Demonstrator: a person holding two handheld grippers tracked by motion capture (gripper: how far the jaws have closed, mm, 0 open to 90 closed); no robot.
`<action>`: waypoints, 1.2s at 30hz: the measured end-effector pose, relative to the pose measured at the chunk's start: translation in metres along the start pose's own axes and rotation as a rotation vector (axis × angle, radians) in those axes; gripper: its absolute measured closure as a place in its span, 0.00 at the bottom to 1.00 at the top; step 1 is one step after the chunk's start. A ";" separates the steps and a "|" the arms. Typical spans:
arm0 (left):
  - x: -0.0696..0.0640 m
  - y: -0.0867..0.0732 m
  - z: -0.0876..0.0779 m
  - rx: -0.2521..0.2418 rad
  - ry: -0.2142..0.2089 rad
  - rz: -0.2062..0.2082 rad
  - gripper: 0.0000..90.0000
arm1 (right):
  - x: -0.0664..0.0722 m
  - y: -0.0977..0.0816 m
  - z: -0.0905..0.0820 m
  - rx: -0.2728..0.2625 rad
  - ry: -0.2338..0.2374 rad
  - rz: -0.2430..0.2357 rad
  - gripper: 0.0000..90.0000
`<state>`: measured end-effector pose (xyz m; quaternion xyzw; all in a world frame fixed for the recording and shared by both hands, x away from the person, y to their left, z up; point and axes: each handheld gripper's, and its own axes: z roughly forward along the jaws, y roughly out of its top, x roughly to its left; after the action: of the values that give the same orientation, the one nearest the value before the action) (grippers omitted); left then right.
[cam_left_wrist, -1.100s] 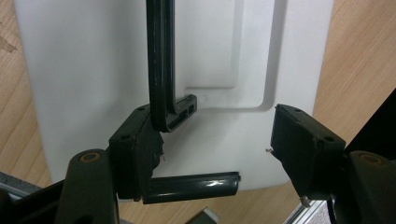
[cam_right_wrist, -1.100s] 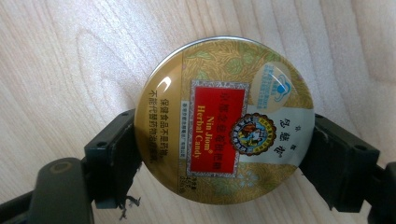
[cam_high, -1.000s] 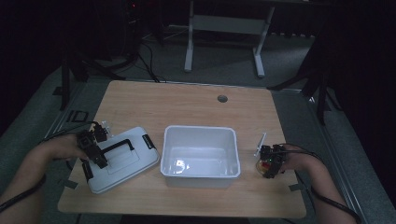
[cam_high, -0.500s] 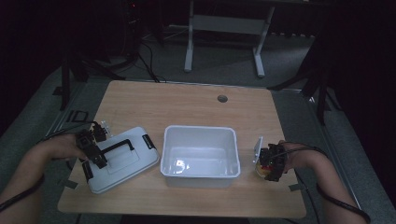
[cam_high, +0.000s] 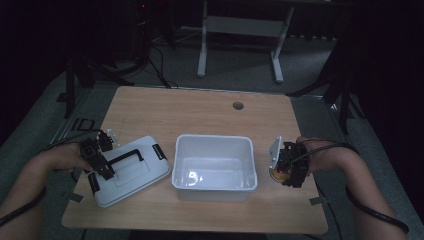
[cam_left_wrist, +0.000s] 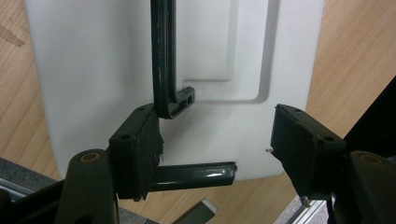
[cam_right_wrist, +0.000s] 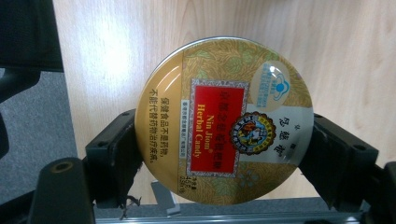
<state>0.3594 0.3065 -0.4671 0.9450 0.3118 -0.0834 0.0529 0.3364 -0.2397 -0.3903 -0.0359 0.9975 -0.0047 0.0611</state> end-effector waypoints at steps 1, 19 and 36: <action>0.000 0.000 0.001 0.002 0.003 0.000 0.36 | -0.001 0.005 -0.007 0.001 -0.012 -0.011 0.22; -0.002 0.000 -0.001 0.011 0.015 0.016 0.36 | -0.009 0.069 -0.032 -0.046 -0.032 -0.099 0.22; -0.002 -0.001 0.000 0.013 0.016 0.011 0.36 | -0.023 0.109 -0.016 -0.055 -0.044 -0.150 0.22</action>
<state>0.3571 0.3066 -0.4669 0.9477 0.3065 -0.0776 0.0447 0.3493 -0.1292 -0.3726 -0.1121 0.9902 0.0191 0.0814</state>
